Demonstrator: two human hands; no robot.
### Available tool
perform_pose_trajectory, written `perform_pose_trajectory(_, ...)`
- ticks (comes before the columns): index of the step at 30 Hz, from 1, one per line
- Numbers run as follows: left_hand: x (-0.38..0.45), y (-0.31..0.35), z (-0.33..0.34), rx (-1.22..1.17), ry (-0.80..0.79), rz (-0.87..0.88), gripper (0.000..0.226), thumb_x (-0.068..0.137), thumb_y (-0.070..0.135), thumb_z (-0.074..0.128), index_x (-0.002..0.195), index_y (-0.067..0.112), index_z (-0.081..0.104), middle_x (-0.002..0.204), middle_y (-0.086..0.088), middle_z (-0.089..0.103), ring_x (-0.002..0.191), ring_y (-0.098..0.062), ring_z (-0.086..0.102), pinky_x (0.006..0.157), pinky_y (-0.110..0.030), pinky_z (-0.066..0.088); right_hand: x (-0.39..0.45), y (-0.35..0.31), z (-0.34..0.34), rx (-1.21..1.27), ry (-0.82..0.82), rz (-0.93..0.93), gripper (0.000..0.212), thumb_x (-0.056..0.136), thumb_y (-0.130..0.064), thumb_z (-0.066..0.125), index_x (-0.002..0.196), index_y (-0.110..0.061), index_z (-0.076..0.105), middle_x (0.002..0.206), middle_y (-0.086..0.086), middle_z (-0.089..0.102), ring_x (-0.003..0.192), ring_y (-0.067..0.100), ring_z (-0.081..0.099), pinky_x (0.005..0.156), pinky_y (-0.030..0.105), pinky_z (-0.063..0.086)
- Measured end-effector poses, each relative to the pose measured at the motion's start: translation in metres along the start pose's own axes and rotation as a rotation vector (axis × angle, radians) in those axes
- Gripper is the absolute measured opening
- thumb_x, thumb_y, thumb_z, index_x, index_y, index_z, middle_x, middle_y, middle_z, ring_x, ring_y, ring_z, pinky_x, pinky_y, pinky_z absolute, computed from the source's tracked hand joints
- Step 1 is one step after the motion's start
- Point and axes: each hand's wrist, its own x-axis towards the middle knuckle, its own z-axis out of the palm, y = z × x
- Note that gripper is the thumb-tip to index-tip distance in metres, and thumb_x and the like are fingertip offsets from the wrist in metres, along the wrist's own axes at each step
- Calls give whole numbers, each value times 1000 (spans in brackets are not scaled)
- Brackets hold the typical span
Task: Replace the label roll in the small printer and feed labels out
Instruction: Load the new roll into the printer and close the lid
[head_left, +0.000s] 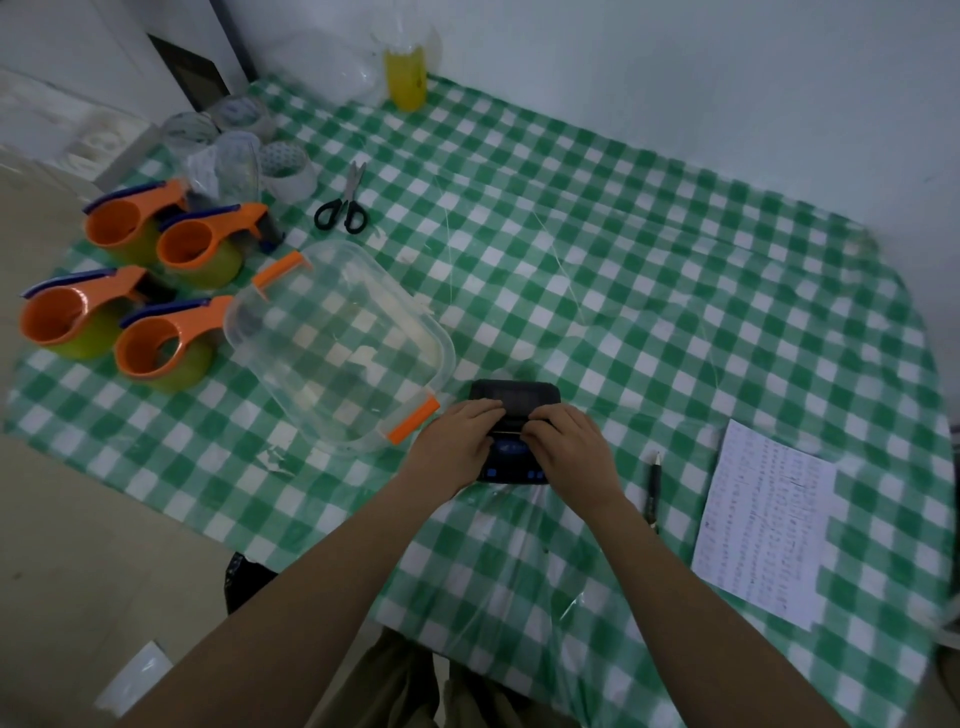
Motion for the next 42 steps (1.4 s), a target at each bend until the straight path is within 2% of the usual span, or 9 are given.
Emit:
perform_pose_trajectory(5, 0, -1, -2, 53, -99, -14, 62, 88, 24, 58, 143, 13, 30, 154, 1, 29, 138, -19, 29, 111, -28, 30, 5, 0, -4, 57, -56, 74, 25, 87, -24, 47, 82, -9, 67, 90, 7, 67, 81, 24, 62, 78, 27, 42)
perform_pose_trajectory(8, 1, -1, -5, 85, -148, -20, 67, 87, 25, 60, 144, 14, 28, 155, 4, 24, 139, -18, 27, 110, -29, 31, 12, -2, -8, 72, -55, 85, 29, 85, -26, 47, 80, -8, 69, 86, 8, 68, 77, 24, 63, 75, 26, 43)
perform_pose_trajectory(11, 3, 0, -7, 128, -154, 3, 64, 88, 23, 58, 144, 14, 28, 157, 7, 19, 138, -18, 28, 107, -30, 34, 17, 0, -13, 69, -99, 66, 20, 80, -23, 59, 75, -8, 72, 83, 8, 69, 72, 25, 65, 64, 32, 54)
perform_pose_trajectory(14, 3, 0, -7, 156, -155, 16, 62, 89, 23, 55, 144, 15, 27, 158, 9, 15, 140, -15, 25, 106, -29, 36, 19, 5, -17, 62, -126, 46, 11, 75, -16, 68, 81, -8, 72, 86, 8, 70, 73, 26, 66, 65, 32, 54)
perform_pose_trajectory(24, 6, -1, -9, 129, -162, 15, 56, 92, 19, 50, 144, 16, 28, 157, 9, 18, 141, -15, 22, 109, -28, 32, 23, 2, -21, 22, -152, 4, 10, 78, -15, 70, 82, -6, 73, 84, 9, 69, 75, 26, 65, 61, 32, 54)
perform_pose_trajectory(27, 4, -1, -8, 117, -148, 9, 57, 91, 19, 51, 143, 17, 29, 157, 9, 20, 140, -15, 24, 108, -27, 34, 24, -2, -20, -21, -154, -18, 8, 79, -13, 69, 76, -7, 72, 79, 8, 67, 71, 25, 64, 60, 31, 54)
perform_pose_trajectory(31, 5, -1, -8, 141, -146, 18, 56, 92, 19, 51, 143, 16, 29, 157, 8, 19, 141, -16, 23, 108, -29, 35, 25, -8, -22, -101, -171, -40, 11, 71, -14, 77, 64, -12, 69, 70, 3, 63, 63, 19, 62, 52, 24, 50)
perform_pose_trajectory(37, 5, -5, -5, 146, -172, 22, 55, 93, 20, 48, 144, 17, 28, 157, 8, 19, 141, -17, 22, 107, -28, 35, 31, -5, -20, -100, -205, -83, 13, 67, -10, 79, 60, -8, 69, 66, 7, 61, 60, 24, 61, 49, 27, 51)
perform_pose_trajectory(42, 9, -7, -5, 159, -190, 15, 54, 92, 21, 50, 143, 18, 31, 156, 10, 21, 140, -18, 25, 106, -29, 36, 29, -6, -15, -135, -191, -80, 17, 64, -13, 82, 56, -12, 67, 64, 4, 60, 58, 20, 59, 47, 25, 47)
